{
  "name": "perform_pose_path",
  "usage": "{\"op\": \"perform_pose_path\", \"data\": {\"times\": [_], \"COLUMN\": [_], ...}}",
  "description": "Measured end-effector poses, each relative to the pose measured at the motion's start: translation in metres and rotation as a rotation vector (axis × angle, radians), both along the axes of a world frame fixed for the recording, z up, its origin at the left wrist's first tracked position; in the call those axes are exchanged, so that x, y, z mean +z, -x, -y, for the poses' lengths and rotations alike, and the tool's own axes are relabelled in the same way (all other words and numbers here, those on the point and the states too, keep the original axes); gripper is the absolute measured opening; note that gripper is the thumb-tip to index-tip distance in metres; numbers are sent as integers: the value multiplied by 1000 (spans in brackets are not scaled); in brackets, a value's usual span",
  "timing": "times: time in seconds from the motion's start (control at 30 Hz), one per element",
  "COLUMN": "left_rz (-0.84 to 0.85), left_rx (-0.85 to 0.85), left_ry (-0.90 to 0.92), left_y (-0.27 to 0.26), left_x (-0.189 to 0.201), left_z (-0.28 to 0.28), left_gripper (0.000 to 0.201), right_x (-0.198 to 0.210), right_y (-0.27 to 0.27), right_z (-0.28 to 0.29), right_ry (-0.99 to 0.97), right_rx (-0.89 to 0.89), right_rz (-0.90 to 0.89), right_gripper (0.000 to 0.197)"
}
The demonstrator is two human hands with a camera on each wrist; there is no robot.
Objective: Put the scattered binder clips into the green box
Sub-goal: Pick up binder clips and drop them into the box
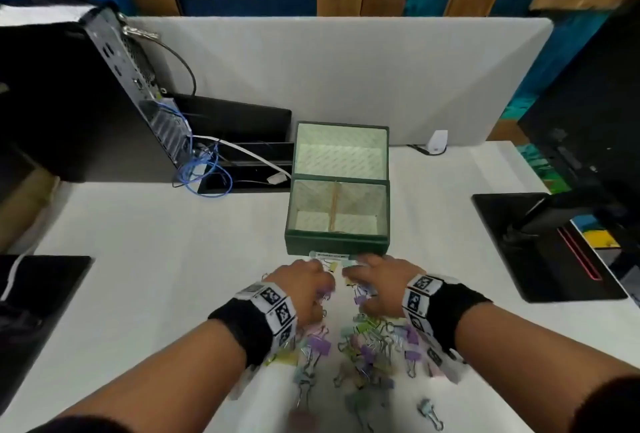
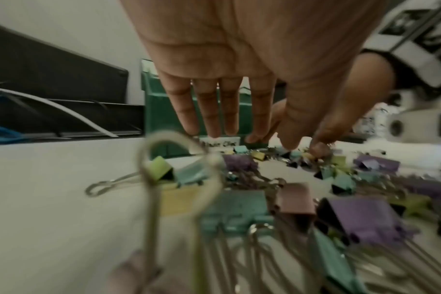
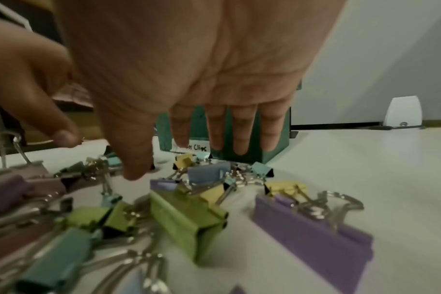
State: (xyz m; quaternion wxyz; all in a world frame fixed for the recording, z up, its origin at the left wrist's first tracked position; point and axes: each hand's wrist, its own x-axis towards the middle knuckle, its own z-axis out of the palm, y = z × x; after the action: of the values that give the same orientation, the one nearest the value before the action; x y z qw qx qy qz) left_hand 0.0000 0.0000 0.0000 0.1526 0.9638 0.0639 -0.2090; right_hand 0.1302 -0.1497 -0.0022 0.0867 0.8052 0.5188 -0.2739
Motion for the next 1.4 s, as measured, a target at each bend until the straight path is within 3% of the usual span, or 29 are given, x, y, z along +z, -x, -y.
{"op": "perform_pose_path", "data": {"times": [0.13, 0.3, 0.47, 0.63, 0.77, 0.93, 1.13, 1.3, 1.4], "left_rz": [-117, -126, -97, -120, -141, -50, 69, 170, 312], "left_rx": [-181, -103, -19, 73, 110, 148, 220, 435, 571], "left_ry": [-138, -108, -47, 65, 114, 163, 203, 413, 476], "left_y": [-14, -19, -22, -28, -29, -29, -25, -16, -15], "left_x": [-5, -13, -20, -22, -21, -21, -9, 8, 21], "left_z": [10, 3, -4, -8, -12, -15, -14, -24, -32], "left_gripper": [55, 45, 41, 45, 38, 11, 9, 29, 33], "right_x": [-4, -10, -10, -7, -5, 12, 46, 68, 75], "right_y": [-1, 1, -10, -9, -5, -13, -25, -25, -23], "right_z": [-15, -19, -10, -4, -7, -4, -6, -24, -46], "right_ry": [60, 27, -30, -31, -3, -97, -277, -427, -542], "right_rx": [57, -70, -202, -188, -179, -305, -497, -638, -699], "right_rz": [65, -8, -156, -142, -127, -236, -440, -605, -653], "right_gripper": [70, 50, 48, 36, 31, 27, 21, 19, 32]}}
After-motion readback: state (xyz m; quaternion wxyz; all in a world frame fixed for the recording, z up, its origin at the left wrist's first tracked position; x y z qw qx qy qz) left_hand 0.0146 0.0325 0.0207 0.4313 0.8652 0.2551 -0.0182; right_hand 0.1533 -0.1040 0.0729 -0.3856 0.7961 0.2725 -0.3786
